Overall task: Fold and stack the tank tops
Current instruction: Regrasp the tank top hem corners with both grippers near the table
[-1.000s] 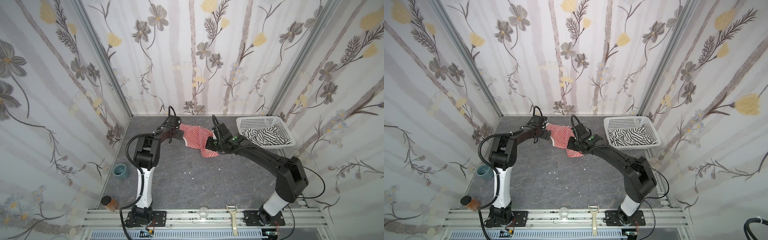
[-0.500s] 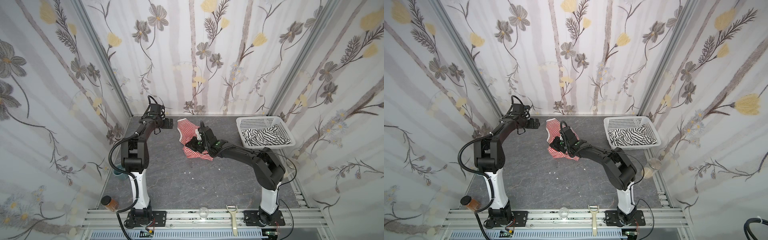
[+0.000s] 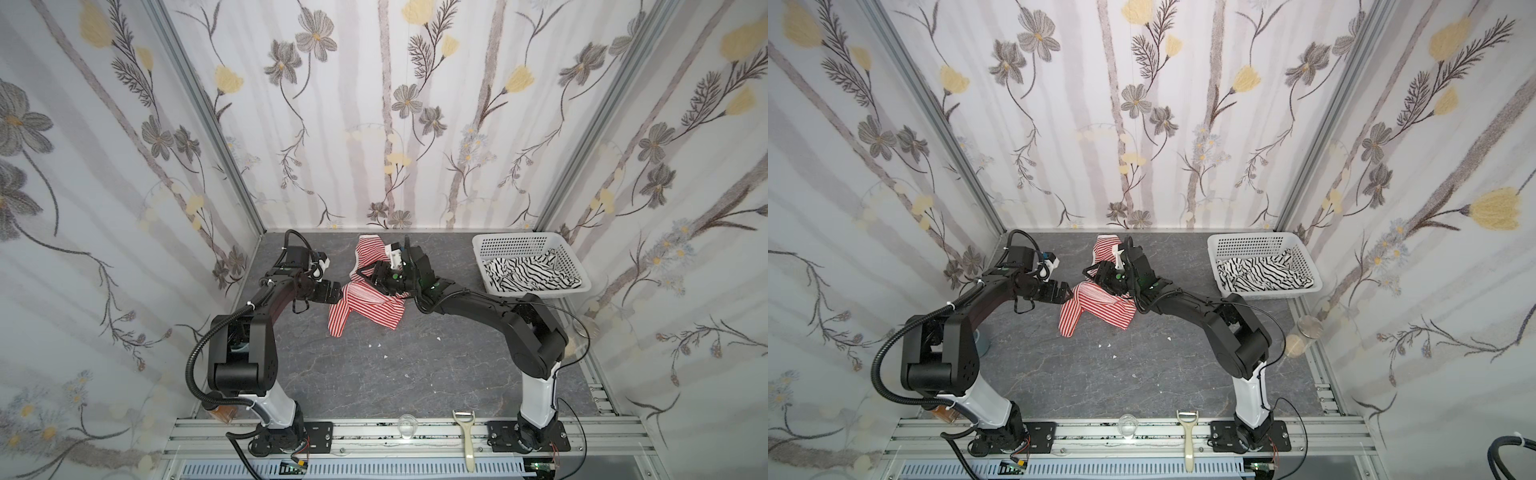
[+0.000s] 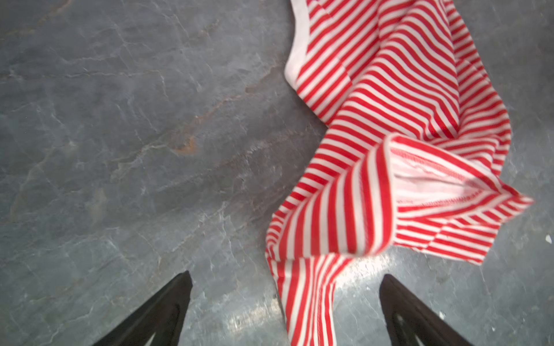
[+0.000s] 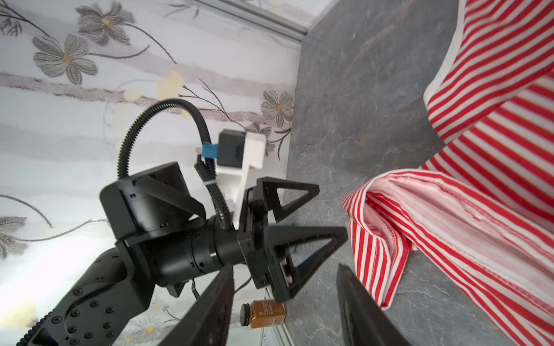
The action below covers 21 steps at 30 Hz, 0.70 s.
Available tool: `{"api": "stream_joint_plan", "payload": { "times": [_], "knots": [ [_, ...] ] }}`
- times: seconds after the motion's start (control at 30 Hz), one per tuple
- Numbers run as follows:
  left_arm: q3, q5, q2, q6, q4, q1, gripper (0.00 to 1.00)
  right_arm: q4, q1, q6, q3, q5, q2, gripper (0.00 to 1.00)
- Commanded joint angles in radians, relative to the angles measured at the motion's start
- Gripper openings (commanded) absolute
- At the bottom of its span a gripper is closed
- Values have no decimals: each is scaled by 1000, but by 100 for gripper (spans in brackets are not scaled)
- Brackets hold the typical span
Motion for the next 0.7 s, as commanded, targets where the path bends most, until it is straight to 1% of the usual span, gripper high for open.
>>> {"api": "stream_joint_plan", "payload": {
  "times": [0.0,0.07,0.13,0.2,0.27,0.4,0.5,0.6,0.67],
  "knots": [
    [-76,-38,-90,82,30,-39,100,-278,-5,-189,-6,144,-62,54],
    [-130,-92,-156,111,31,-78,100,-402,-18,-251,-23,219,-90,53],
    [-173,-137,-204,127,31,-108,100,-438,-42,-271,-77,238,-116,52],
    [-217,-165,-238,142,30,-128,100,-430,-71,-279,-146,232,-149,51],
    [-267,-180,-259,161,30,-145,99,-431,-86,-286,-199,250,-184,51],
    [-359,-215,-290,194,53,-197,93,-425,-98,-286,-247,268,-224,48],
    [-442,-306,-336,200,153,-247,92,-411,-99,-279,-265,260,-224,42],
    [-491,-369,-371,212,229,-290,78,-405,-99,-271,-273,258,-216,35],
    [-497,-388,-371,210,247,-302,74,-402,-98,-268,-277,257,-216,33]
  ]
}}
